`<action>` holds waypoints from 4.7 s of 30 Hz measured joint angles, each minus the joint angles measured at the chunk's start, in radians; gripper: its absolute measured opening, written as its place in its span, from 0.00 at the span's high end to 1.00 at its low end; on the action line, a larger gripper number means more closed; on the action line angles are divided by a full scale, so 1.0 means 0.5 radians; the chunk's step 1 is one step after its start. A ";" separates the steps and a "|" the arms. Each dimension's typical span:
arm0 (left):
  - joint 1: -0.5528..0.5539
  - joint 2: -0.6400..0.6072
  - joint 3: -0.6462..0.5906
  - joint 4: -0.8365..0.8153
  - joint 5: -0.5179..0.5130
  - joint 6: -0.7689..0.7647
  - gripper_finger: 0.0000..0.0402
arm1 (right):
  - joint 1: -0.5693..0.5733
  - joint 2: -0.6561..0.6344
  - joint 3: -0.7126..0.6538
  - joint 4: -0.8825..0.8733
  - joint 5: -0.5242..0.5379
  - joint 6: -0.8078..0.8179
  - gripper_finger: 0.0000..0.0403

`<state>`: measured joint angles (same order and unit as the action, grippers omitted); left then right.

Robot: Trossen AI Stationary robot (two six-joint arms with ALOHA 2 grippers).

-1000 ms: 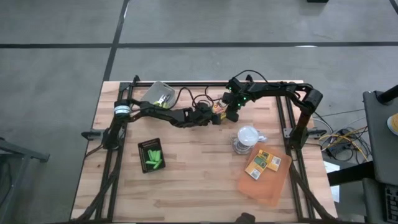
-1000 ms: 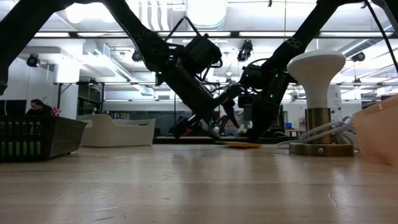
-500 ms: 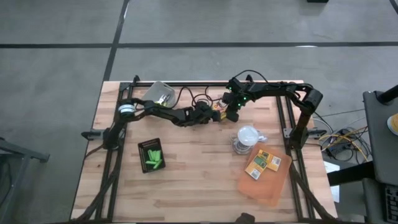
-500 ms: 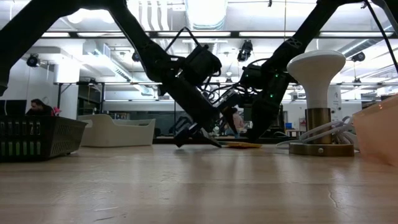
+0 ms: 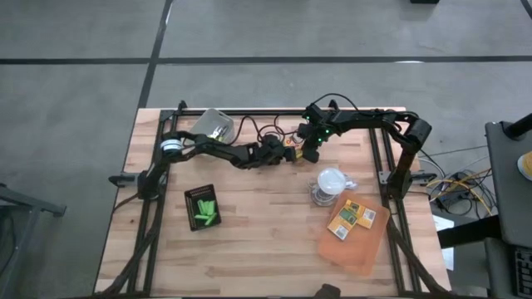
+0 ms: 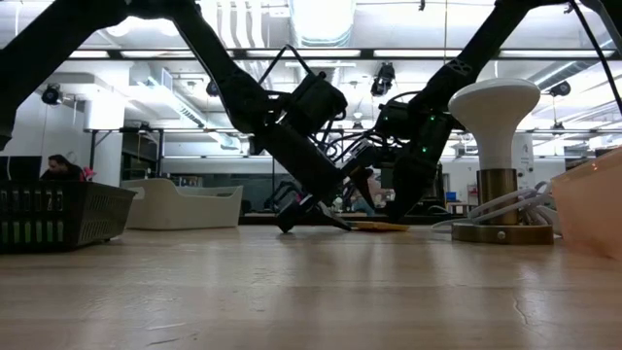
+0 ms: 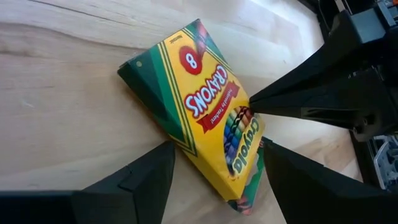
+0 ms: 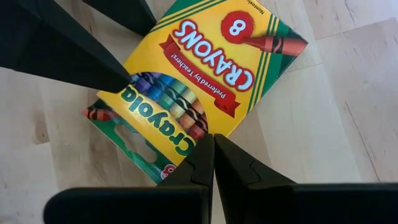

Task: Pick & Place School Supplies
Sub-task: Put the yellow yellow crayon box into the orange bin

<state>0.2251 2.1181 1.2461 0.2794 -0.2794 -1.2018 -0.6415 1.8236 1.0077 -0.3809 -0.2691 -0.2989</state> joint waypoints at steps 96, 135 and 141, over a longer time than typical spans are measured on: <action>0.035 -0.110 0.401 -0.193 -0.066 0.613 0.88 | -0.423 -0.699 0.035 -0.037 0.493 0.436 0.98; 0.319 -0.135 0.395 -0.498 0.924 0.634 0.79 | -0.260 -0.106 -0.032 -0.263 -0.036 0.319 0.98; 0.319 -0.135 0.395 -0.485 0.905 0.397 0.80 | -0.262 -0.166 -0.030 -0.257 -0.039 0.327 0.98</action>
<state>0.3847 2.0506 1.4437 0.0368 0.1734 -1.0034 -0.7723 1.7406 0.9928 -0.5094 -0.2886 -0.1356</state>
